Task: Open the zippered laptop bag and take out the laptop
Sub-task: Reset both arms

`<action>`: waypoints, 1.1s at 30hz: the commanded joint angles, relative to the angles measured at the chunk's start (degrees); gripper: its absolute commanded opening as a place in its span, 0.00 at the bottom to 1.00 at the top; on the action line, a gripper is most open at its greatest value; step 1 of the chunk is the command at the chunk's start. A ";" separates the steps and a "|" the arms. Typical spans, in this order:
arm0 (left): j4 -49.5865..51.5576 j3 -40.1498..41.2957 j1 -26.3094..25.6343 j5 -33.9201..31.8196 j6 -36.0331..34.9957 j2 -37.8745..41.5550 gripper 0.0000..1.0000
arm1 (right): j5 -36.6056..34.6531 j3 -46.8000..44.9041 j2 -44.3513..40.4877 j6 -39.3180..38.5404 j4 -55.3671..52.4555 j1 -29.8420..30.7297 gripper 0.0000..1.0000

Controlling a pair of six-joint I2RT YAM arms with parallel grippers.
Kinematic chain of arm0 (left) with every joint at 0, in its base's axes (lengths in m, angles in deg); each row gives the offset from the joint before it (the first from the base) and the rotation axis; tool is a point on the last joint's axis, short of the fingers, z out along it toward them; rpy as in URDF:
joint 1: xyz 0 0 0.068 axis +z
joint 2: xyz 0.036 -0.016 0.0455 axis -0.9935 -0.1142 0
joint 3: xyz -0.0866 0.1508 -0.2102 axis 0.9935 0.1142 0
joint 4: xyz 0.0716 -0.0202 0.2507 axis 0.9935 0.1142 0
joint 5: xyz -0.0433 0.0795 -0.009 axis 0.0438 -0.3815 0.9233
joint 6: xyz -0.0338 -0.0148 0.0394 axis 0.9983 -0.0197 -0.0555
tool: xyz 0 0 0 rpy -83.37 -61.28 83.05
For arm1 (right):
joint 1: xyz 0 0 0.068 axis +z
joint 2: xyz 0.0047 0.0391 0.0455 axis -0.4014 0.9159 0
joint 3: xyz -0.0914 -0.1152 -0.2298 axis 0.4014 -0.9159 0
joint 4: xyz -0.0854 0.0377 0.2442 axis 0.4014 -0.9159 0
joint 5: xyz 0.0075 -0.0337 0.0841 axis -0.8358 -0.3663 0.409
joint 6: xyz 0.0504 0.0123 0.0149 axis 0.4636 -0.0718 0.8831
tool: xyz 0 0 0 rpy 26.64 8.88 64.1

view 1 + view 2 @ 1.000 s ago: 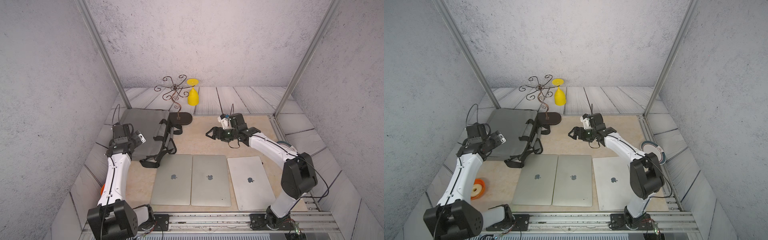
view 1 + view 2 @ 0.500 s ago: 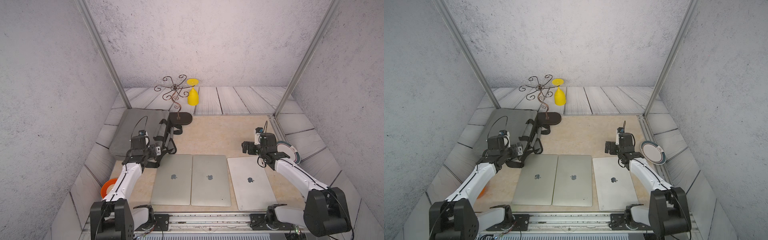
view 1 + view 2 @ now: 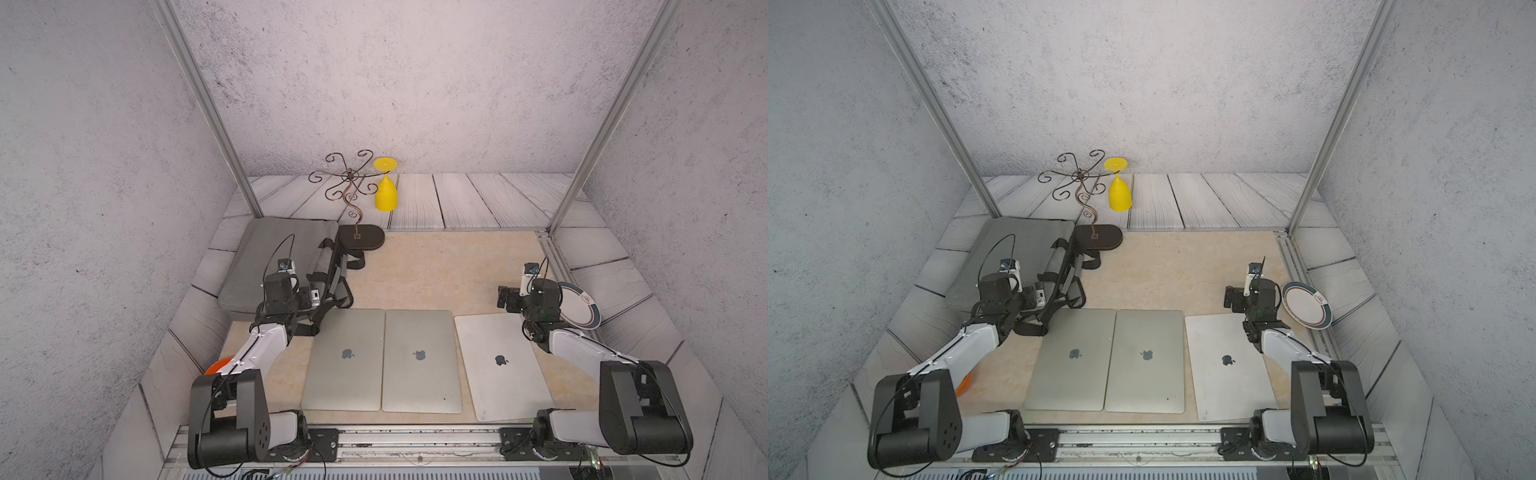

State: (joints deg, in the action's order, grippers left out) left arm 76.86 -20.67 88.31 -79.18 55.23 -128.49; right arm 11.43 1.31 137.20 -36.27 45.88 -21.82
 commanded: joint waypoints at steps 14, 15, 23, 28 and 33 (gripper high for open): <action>-3.12 -1.95 -0.19 8.43 -3.12 -0.03 0.99 | 2.38 1.19 -0.04 -2.07 2.71 -0.71 0.99; -3.14 -1.83 -0.34 8.46 -3.44 0.39 0.99 | 2.05 1.35 0.04 -2.00 2.72 -0.76 0.99; -5.99 0.80 -0.34 7.74 -3.15 1.20 0.99 | -2.60 -0.68 -0.48 -2.34 5.31 -0.73 0.99; -7.04 1.71 -0.42 8.50 -2.18 0.03 0.99 | 1.20 -3.70 -2.32 -4.85 7.98 -0.86 0.99; -7.38 2.16 -0.37 8.44 -2.38 -1.13 0.99 | 2.11 -4.28 -0.42 -2.16 10.45 -2.42 1.00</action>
State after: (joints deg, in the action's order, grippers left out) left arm 70.87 -19.31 88.13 -71.32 52.69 -128.69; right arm 12.13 -2.54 136.77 -39.37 52.89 -23.46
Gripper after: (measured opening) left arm 0.992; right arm 0.992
